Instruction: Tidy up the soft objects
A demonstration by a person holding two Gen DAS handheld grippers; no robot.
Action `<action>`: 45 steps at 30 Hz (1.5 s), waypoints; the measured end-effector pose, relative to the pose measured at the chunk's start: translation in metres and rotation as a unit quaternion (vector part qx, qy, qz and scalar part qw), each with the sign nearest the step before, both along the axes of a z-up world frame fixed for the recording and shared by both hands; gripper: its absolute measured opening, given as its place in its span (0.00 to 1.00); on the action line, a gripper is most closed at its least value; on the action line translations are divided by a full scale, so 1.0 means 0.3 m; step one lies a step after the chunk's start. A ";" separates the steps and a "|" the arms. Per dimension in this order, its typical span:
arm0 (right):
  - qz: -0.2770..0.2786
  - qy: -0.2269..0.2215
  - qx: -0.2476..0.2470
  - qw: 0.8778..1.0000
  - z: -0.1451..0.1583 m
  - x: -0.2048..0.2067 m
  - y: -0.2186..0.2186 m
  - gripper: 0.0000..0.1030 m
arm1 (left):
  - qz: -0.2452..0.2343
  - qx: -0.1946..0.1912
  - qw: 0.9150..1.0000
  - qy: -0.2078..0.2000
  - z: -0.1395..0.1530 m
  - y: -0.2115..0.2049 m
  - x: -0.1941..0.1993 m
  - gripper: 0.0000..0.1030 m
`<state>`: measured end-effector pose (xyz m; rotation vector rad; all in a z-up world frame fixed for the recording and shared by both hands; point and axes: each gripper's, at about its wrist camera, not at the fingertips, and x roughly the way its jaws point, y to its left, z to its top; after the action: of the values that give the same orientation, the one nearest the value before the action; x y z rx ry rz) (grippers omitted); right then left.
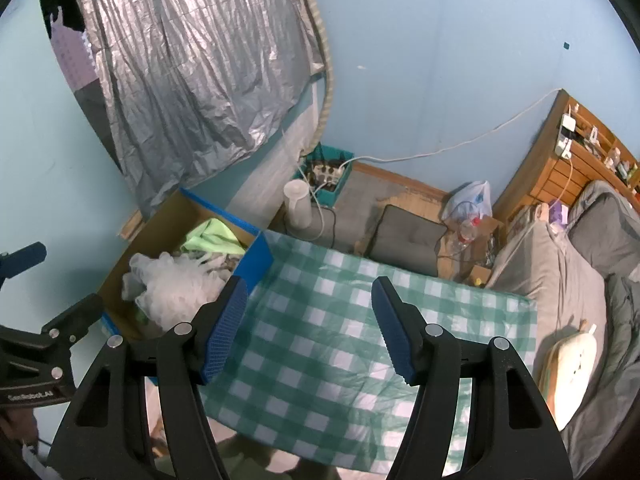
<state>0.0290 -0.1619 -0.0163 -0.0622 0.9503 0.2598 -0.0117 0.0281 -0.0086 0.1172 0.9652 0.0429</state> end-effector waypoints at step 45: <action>-0.003 0.008 0.006 1.000 -0.014 -0.005 0.021 0.62 | 0.008 0.002 1.000 0.018 -0.030 0.009 -0.008 0.99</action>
<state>0.0276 -0.1555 -0.0205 -0.0456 0.9650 0.2608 -0.0140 0.0307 -0.0175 0.1149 1.0013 0.0577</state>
